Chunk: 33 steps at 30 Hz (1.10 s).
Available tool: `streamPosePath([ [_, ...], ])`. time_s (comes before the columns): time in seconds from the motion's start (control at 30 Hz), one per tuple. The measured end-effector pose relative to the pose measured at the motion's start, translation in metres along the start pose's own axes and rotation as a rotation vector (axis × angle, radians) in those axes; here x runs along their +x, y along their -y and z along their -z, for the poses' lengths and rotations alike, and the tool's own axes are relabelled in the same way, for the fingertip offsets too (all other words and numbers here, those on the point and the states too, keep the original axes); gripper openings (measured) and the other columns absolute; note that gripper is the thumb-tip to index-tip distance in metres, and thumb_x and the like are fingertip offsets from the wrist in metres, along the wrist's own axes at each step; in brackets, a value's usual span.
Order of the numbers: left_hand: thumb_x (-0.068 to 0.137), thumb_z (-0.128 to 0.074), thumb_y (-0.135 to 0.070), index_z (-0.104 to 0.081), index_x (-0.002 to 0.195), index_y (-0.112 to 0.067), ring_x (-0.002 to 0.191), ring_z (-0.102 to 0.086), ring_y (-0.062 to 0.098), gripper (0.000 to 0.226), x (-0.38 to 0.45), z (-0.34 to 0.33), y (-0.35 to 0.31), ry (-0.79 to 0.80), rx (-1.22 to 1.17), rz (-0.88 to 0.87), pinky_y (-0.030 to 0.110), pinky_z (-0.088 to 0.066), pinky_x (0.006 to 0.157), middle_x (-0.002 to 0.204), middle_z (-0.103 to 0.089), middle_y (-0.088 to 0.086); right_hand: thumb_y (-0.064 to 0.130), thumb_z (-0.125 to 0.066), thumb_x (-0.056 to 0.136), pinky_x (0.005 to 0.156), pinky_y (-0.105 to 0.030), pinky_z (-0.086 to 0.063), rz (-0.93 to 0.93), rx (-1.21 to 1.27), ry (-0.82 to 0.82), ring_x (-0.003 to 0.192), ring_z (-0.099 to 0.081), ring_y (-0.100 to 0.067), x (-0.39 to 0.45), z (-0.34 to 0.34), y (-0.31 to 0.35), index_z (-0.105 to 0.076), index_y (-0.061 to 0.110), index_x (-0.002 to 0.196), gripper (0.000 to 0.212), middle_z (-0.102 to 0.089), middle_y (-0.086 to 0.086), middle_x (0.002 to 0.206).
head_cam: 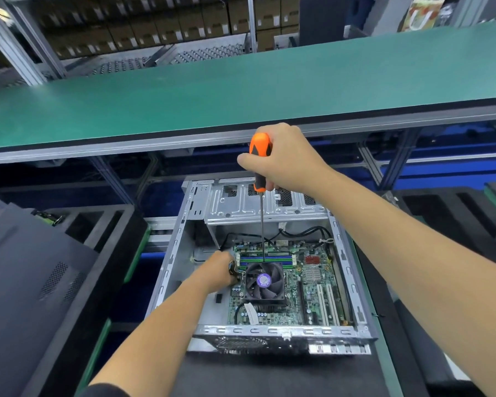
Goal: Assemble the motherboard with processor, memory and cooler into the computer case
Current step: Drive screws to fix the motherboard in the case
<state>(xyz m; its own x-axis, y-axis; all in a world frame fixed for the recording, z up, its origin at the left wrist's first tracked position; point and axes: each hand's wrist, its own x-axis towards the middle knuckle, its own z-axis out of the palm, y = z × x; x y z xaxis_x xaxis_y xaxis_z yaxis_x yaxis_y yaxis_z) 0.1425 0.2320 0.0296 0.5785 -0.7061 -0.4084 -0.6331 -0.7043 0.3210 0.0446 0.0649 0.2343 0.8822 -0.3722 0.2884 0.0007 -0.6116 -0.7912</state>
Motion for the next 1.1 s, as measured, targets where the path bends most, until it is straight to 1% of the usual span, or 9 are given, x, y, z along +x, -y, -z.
streamPosePath([
  [0.1, 0.082, -0.064, -0.005, -0.056, 0.079, -0.014, 0.074, -0.056, 0.026, 0.012, 0.0005, 0.0006, -0.0024, 0.007, 0.028, -0.002, 0.029, -0.043, 0.062, 0.083, -0.055, 0.007, 0.018, -0.065, 0.084, 0.042, -0.026, -0.051, 0.0, 0.003, -0.003, 0.044, -0.066, -0.018, -0.0008, 0.0012, -0.0002, -0.051, -0.011, 0.08, 0.033, -0.058, -0.028, 0.062],
  [0.2, 0.079, -0.065, -0.002, -0.051, 0.061, -0.016, 0.061, -0.05, 0.019, 0.027, -0.0009, 0.002, -0.0011, -0.008, -0.024, -0.023, 0.018, -0.037, 0.05, 0.065, -0.052, 0.001, 0.019, -0.065, 0.084, 0.044, -0.028, -0.052, -0.001, -0.003, -0.004, 0.045, -0.066, -0.018, -0.001, 0.0024, 0.0003, -0.052, -0.011, 0.081, 0.033, -0.064, -0.028, 0.068],
  [0.27, 0.077, -0.066, -0.003, -0.047, 0.053, -0.02, 0.054, -0.046, 0.015, 0.036, -0.0024, 0.0038, -0.0009, -0.024, -0.039, -0.038, 0.016, -0.032, 0.045, 0.055, -0.048, -0.005, 0.019, -0.065, 0.084, 0.044, -0.027, -0.052, -0.005, -0.003, -0.001, 0.045, -0.066, -0.018, -0.0011, 0.0029, -0.0001, -0.052, -0.01, 0.08, 0.031, -0.065, -0.026, 0.068],
  [0.33, 0.078, -0.065, -0.002, -0.045, 0.052, -0.02, 0.053, -0.044, 0.015, 0.038, -0.0033, 0.0045, -0.0009, -0.018, -0.033, -0.044, 0.019, -0.032, 0.046, 0.054, -0.047, -0.004, 0.018, -0.065, 0.084, 0.043, -0.026, -0.052, -0.005, -0.005, 0.001, 0.045, -0.066, -0.017, -0.0013, 0.0028, -0.0006, -0.052, -0.008, 0.078, 0.029, -0.065, -0.024, 0.065],
  [0.43, 0.079, -0.063, -0.001, -0.039, 0.048, -0.022, 0.047, -0.037, 0.011, 0.044, -0.0039, 0.0034, 0.0001, -0.023, -0.029, -0.048, 0.017, -0.025, 0.041, 0.051, -0.042, -0.005, 0.018, -0.065, 0.084, 0.041, -0.025, -0.052, -0.003, -0.005, -0.005, 0.043, -0.065, -0.017, -0.0019, 0.0015, -0.0006, -0.053, -0.004, 0.076, 0.027, -0.065, -0.023, 0.063],
  [0.5, 0.08, -0.062, -0.002, -0.039, 0.049, -0.021, 0.048, -0.036, 0.013, 0.042, -0.0038, 0.0032, -0.0006, -0.017, -0.012, -0.028, 0.02, -0.024, 0.041, 0.053, -0.041, -0.003, 0.018, -0.065, 0.084, 0.04, -0.024, -0.051, -0.005, -0.003, -0.004, 0.042, -0.065, -0.017, -0.0022, 0.0007, -0.0002, -0.052, -0.005, 0.076, 0.027, -0.065, -0.023, 0.062],
  [0.77, 0.081, -0.06, -0.003, -0.038, 0.051, -0.019, 0.06, -0.043, 0.022, 0.041, -0.0047, 0.0046, -0.0032, -0.015, 0.031, -0.027, 0.027, -0.027, 0.048, 0.055, -0.041, 0.0, 0.019, -0.066, 0.084, 0.039, -0.023, -0.05, 0.011, -0.007, -0.003, 0.041, -0.064, -0.015, -0.004, 0.0005, 0.0011, -0.052, -0.007, 0.077, 0.03, -0.063, -0.02, 0.058],
  [0.93, 0.081, -0.064, -0.004, -0.039, 0.054, -0.019, 0.064, -0.045, 0.022, 0.039, -0.0028, 0.0028, 0.0007, 0.007, 0.04, -0.049, 0.024, -0.03, 0.049, 0.058, -0.041, -0.002, 0.019, -0.066, 0.084, 0.039, -0.023, -0.05, 0.006, -0.008, -0.002, 0.041, -0.064, -0.015, -0.0035, 0.0015, 0.001, -0.053, -0.006, 0.077, 0.028, -0.063, -0.016, 0.055],
  [1.1, 0.079, -0.066, -0.016, -0.038, 0.05, -0.018, 0.046, -0.033, 0.015, 0.04, -0.0009, 0.006, 0.0044, -0.039, -0.006, -0.009, 0.025, -0.024, 0.042, 0.05, -0.038, -0.003, 0.018, -0.066, 0.083, 0.038, -0.019, -0.045, 0.001, -0.008, -0.005, 0.041, -0.064, -0.014, -0.0036, 0.0016, 0.0003, -0.051, 0.002, 0.07, 0.025, -0.059, -0.011, 0.05],
])
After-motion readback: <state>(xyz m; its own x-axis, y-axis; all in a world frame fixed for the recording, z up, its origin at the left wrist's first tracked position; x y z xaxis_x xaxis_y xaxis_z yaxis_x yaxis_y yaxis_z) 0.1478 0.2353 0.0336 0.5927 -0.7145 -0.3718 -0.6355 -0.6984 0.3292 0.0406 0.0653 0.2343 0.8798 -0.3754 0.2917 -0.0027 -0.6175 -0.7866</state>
